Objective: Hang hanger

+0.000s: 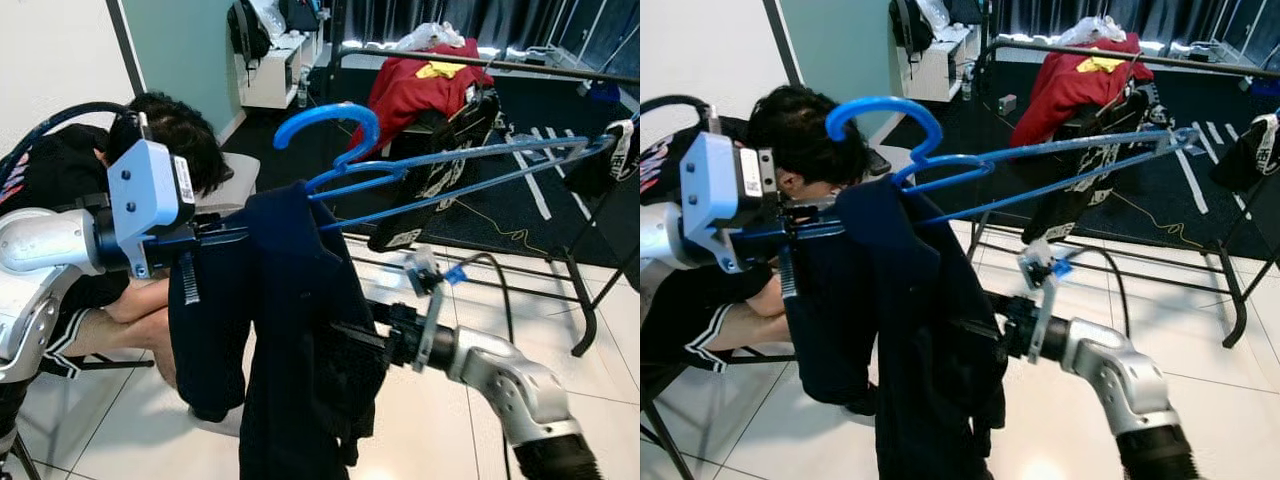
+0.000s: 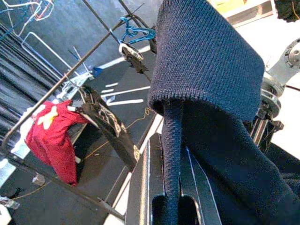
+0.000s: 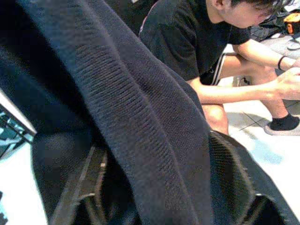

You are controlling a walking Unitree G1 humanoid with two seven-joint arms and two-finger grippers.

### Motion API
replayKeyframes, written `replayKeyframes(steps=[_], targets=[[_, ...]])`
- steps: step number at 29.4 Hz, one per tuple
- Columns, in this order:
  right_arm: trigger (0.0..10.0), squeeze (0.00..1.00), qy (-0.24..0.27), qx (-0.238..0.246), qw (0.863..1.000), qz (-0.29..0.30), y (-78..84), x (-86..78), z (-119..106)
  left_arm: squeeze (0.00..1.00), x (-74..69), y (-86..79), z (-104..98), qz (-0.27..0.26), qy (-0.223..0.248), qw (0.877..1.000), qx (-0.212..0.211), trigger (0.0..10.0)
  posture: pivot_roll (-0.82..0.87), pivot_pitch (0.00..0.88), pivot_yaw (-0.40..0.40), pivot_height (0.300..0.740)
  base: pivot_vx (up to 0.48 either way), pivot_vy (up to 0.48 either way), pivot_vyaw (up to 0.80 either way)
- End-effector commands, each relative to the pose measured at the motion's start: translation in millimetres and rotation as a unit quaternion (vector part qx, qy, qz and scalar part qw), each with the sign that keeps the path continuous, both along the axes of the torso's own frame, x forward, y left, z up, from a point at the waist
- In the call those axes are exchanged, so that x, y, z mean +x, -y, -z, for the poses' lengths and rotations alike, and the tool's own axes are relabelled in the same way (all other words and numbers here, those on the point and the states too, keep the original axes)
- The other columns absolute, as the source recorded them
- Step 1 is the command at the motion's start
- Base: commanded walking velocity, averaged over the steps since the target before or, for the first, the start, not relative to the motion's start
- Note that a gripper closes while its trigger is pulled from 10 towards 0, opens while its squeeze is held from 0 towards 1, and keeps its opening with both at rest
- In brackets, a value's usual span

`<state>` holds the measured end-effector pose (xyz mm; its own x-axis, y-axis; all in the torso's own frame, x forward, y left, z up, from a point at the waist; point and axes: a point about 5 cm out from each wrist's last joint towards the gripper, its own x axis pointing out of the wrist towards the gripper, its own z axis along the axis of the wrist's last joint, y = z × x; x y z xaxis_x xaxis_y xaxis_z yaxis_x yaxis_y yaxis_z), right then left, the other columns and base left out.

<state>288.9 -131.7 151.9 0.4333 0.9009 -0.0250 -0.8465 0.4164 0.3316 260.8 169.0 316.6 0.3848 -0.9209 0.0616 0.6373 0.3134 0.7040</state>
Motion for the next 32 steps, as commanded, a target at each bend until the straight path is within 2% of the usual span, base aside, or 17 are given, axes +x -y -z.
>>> replayKeyframes(steps=[1, 9, 14, 17, 18, 20, 22, 23, 24, 25, 26, 27, 28, 30, 32], targets=[[0.0, 0.00, 0.001, 0.000, 1.000, 0.009, 1.3, 2.2, -1.0, 0.00, -2.9, -1.7, -8.2, -0.001, 0.014, 1.000, -0.014, 0.0, -0.05, 0.040, 0.014, 0.740, 0.000, 0.000, 0.00], [0.0, 0.00, 0.001, -0.005, 1.000, 0.019, 4.2, 2.5, -1.3, 0.00, -0.9, -4.4, -10.4, -0.015, 0.019, 1.000, -0.016, 0.0, -0.06, 0.039, 0.014, 0.740, 0.000, 0.000, 0.00], [0.0, 0.00, -0.001, -0.010, 0.999, 0.042, 10.5, 6.4, -0.9, 0.00, 3.6, -10.9, -9.5, -0.042, 0.021, 0.999, -0.008, 0.0, -0.06, 0.042, 0.014, 0.740, 0.000, 0.000, 0.00], [0.0, 0.00, 0.002, -0.011, 0.996, 0.085, 28.3, 15.4, -6.5, 0.00, 9.6, -27.9, 6.5, -0.088, 0.009, 0.995, 0.046, 0.0, -0.06, 0.046, 0.015, 0.740, 0.000, 0.000, 0.00], [0.0, 0.00, 0.002, -0.011, 0.996, 0.085, 28.3, 15.4, -6.5, 0.00, 9.6, -27.9, 6.5, -0.088, 0.009, 0.995, 0.046, 0.0, -0.06, 0.046, 0.015, 0.740, 0.000, 0.000, 0.00], [0.0, 0.00, 0.003, -0.004, 0.994, 0.111, 40.3, 20.9, -12.6, 0.00, 9.4, -36.1, 18.9, -0.100, -0.006, 0.992, 0.079, 0.0, -0.06, 0.048, 0.014, 0.740, 0.000, 0.000, 0.00], [0.0, 0.00, 0.003, -0.004, 0.994, 0.111, 40.3, 20.9, -12.6, 0.00, 9.4, -36.1, 18.9, -0.100, -0.006, 0.992, 0.079, 0.0, -0.06, 0.048, 0.014, 0.740, 0.000, 0.000, 0.00], [0.0, 0.00, 0.001, 0.004, 0.992, 0.128, 48.4, 24.2, -16.8, 0.00, 7.2, -39.2, 25.3, -0.096, -0.015, 0.991, 0.092, 0.0, -0.06, 0.052, 0.015, 0.740, 0.000, 0.000, 0.00], [0.0, 0.00, 0.001, 0.004, 0.992, 0.128, 48.4, 24.2, -16.8, 0.00, 7.2, -39.2, 25.3, -0.096, -0.015, 0.991, 0.092, 0.0, -0.06, 0.052, 0.015, 0.740, 0.000, 0.000, 0.00], [0.0, 0.00, -0.001, 0.018, 0.990, 0.143, 57.0, 27.0, -22.2, 0.00, 4.1, -42.2, 33.1, -0.091, -0.026, 0.989, 0.112, 0.0, -0.06, 0.053, 0.015, 0.740, 0.000, 0.000, 0.00], [0.0, 0.00, -0.001, 0.018, 0.990, 0.143, 57.0, 27.0, -22.2, 0.00, 4.1, -42.2, 33.1, -0.091, -0.026, 0.989, 0.112, 0.0, -0.06, 0.053, 0.015, 0.740, 0.000, 0.000, 0.00], [0.0, 0.00, -0.005, 0.038, 0.987, 0.154, 65.0, 28.8, -28.4, 0.00, 1.1, -46.2, 41.5, -0.091, -0.036, 0.986, 0.137, 0.9, -0.06, 0.056, 0.014, 0.740, 0.000, 0.000, 0.00], [0.0, 0.00, -0.005, 0.038, 0.987, 0.154, 65.0, 28.8, -28.4, 0.00, 1.1, -46.2, 41.5, -0.091, -0.036, 0.986, 0.137, 0.9, -0.06, 0.056, 0.014, 0.740, 0.000, 0.000, 0.00], [0.0, 0.00, -0.008, 0.071, 0.983, 0.167, 73.6, 30.2, -36.0, 0.00, -2.9, -52.1, 50.9, -0.094, -0.052, 0.980, 0.167, 1.0, -0.06, 0.056, 0.014, 0.740, 0.000, 0.000, 0.00], [0.0, 0.00, -0.009, 0.077, 0.982, 0.169, 74.8, 30.5, -36.8, 0.00, -3.5, -53.9, 52.8, -0.095, -0.057, 0.979, 0.172, 0.9, -0.06, 0.058, 0.012, 0.740, 0.000, 0.000, 0.00]])
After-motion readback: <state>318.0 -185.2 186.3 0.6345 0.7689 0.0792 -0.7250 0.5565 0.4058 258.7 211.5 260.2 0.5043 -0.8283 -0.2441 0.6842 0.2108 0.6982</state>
